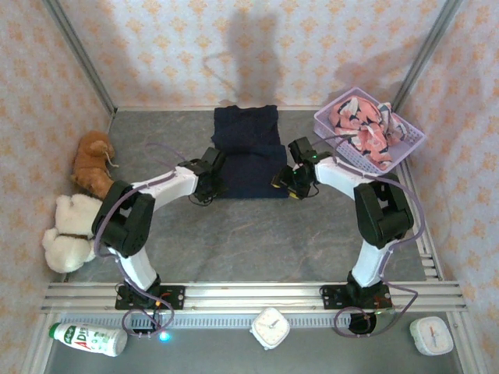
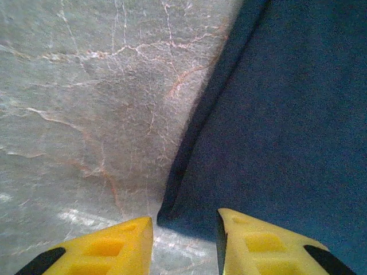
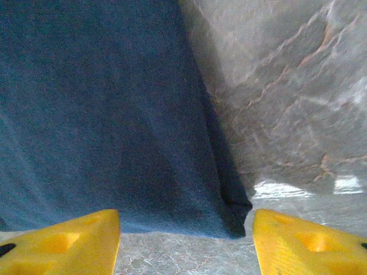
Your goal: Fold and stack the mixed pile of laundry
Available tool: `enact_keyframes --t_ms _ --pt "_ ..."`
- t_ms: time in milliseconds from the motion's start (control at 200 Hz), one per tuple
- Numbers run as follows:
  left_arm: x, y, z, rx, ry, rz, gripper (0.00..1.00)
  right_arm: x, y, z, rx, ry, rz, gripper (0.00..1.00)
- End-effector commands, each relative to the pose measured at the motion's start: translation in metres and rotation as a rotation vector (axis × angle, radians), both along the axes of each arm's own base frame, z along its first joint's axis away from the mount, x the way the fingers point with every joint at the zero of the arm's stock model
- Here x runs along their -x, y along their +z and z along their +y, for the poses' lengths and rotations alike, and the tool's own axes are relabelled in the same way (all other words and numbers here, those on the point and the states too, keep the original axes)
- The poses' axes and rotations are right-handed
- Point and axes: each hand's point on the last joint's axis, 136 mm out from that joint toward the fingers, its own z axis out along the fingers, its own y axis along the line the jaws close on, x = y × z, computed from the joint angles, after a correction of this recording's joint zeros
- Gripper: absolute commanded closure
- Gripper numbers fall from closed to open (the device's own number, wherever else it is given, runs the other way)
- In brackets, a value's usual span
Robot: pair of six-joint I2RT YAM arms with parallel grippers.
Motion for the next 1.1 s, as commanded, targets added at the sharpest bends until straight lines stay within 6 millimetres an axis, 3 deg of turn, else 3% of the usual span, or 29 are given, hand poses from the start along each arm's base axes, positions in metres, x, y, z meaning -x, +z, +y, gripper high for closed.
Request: enact_keyframes --t_ms 0,150,345,470,530,620,786,896,1096 --pt "-0.002 -0.015 -0.004 0.039 0.076 0.011 0.66 -0.007 -0.009 0.009 -0.030 -0.067 0.003 0.38" --pt "-0.005 -0.024 0.000 0.012 0.095 0.009 0.66 -0.016 -0.018 0.003 0.021 -0.091 -0.009 0.42" --pt "-0.014 -0.029 0.001 -0.021 0.077 0.012 0.73 -0.024 -0.028 -0.002 0.078 -0.088 -0.002 0.72" --pt "-0.017 -0.033 -0.003 -0.027 0.039 0.022 0.86 -0.026 -0.033 -0.002 0.104 -0.054 0.004 0.91" --pt "-0.015 -0.035 -0.003 -0.024 0.026 0.026 1.00 -0.025 -0.033 -0.005 0.124 -0.036 0.002 0.97" --pt "-0.006 -0.036 0.000 -0.034 0.010 0.043 1.00 -0.019 -0.030 -0.010 0.148 -0.002 -0.010 1.00" --pt "0.028 -0.034 0.012 -0.060 -0.015 0.081 1.00 0.011 -0.020 -0.025 0.192 0.077 -0.001 1.00" --pt "0.060 -0.032 0.018 -0.073 -0.034 0.109 1.00 0.045 -0.019 -0.036 0.201 0.126 0.046 1.00" --pt "0.122 -0.022 0.006 -0.069 -0.070 0.121 1.00 0.107 -0.014 -0.044 0.146 0.162 0.123 1.00"
